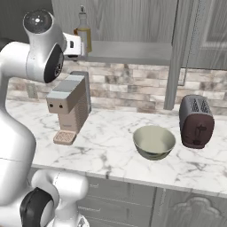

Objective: Retrieve the bottle and the shaker from the cabinet and place them next to the mixing bowl on the counter. Then add garlic from the fridge to the mixing bowl.

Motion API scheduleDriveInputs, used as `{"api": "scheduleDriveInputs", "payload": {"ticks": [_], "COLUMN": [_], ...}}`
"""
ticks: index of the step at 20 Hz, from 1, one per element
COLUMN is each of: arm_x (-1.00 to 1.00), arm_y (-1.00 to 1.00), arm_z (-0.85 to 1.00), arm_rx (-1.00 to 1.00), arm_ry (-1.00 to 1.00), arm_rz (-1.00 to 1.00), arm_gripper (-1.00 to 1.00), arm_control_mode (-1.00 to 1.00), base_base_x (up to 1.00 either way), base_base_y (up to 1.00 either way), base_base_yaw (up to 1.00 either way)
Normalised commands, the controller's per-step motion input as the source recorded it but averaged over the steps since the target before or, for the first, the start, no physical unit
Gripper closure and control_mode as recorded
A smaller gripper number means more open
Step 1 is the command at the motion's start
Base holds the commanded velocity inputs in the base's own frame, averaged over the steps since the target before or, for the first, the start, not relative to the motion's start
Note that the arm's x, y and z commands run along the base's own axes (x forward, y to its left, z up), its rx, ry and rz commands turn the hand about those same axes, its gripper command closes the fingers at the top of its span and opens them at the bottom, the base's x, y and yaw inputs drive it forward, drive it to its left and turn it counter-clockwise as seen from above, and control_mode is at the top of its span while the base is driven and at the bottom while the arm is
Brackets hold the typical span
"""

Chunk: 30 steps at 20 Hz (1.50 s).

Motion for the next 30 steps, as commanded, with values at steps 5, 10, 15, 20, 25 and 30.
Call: {"api": "scheduleDriveInputs", "payload": {"ticks": [5, 10, 15, 20, 25, 30], "arm_x": [0.35, 0.57, 0.36, 0.25, 0.45, 0.52], "arm_y": [0.04, 0.00, 0.00, 0.01, 0.15, 0.10], "arm_z": [0.05, 0.00, 0.13, 0.18, 0.00, 0.00], "arm_rx": [0.00, 0.00, 0.00, 0.00, 0.00, 0.00], "arm_ry": [-0.14, 0.01, 0.03, 0.01, 0.03, 0.02], "arm_rz": [0.00, -0.03, -0.02, -0.03, -0.09, -0.05], "arm_gripper": [-1.00, -1.00, -1.00, -1.00, -1.00, -1.00], "arm_control_mode": [-1.00, -1.00, -1.00, -1.00, -1.00, -1.00], "base_base_x": [0.00, 0.00, 0.00, 0.00, 0.00, 0.00], "base_base_y": [0.00, 0.00, 0.00, 0.00, 0.00, 0.00], "base_base_yaw": [0.00, 0.00, 0.00, 0.00, 0.00, 0.00]}}
